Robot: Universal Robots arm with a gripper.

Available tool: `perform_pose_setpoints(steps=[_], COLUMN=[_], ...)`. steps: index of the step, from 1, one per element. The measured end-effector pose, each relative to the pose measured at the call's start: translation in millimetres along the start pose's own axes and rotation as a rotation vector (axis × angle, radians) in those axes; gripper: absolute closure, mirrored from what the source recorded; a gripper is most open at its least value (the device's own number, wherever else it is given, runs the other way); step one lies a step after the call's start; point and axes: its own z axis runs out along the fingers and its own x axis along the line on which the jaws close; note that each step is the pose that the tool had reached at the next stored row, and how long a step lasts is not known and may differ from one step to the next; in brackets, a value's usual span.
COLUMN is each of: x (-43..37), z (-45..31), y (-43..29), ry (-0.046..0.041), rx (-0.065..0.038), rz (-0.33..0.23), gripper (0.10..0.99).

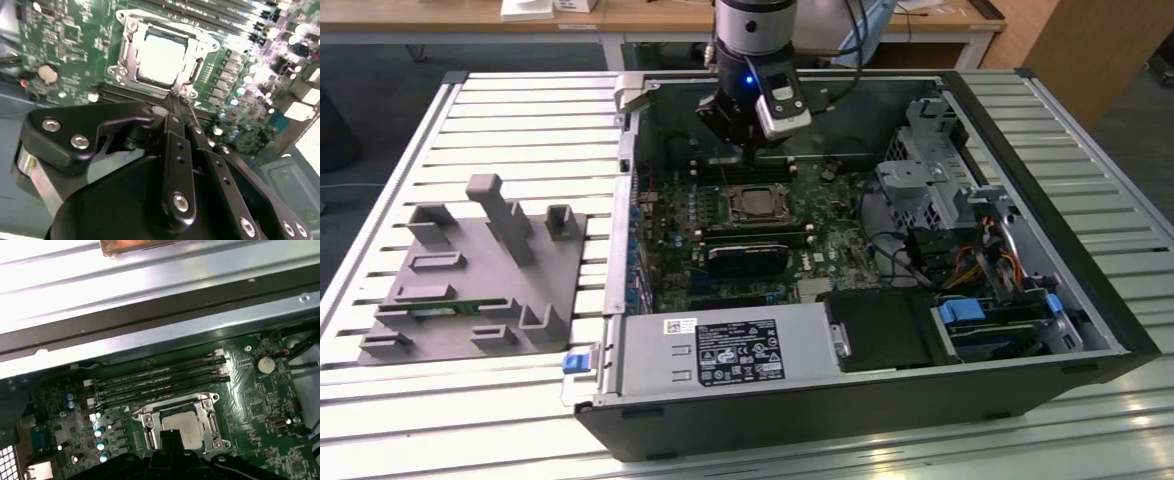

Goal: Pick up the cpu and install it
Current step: 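Install the first cpu locking lever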

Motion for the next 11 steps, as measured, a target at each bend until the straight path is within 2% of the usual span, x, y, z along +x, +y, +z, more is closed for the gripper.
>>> perform_pose_setpoints(steps=[8,11], x=[0.1,3.7], z=[2.7,4.2], y=[-0.3,-1.4], ry=[0.0123,0.0148], rx=[-0.002,-0.002], rz=[-0.143,-0.171], gripper=[0.98,0.98])
